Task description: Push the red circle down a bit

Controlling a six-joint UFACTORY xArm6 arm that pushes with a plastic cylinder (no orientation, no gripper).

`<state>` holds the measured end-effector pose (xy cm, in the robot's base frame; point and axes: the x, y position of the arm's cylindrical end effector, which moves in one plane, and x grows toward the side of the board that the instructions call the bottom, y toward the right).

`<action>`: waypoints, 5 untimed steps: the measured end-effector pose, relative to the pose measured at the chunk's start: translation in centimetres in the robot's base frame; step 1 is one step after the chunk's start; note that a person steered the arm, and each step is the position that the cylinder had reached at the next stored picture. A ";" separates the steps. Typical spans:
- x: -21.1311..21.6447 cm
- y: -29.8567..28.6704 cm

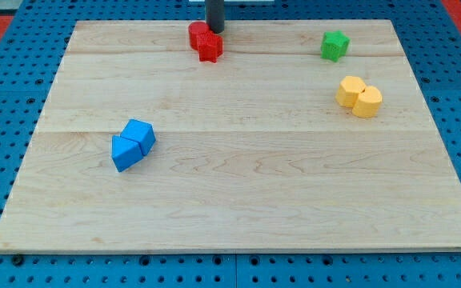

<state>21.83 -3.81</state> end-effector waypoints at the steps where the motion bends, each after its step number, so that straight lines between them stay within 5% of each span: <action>1: 1.7 -1.8; 3: 2.8 -3.5; 5: -1.3 -3.6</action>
<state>20.53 -7.42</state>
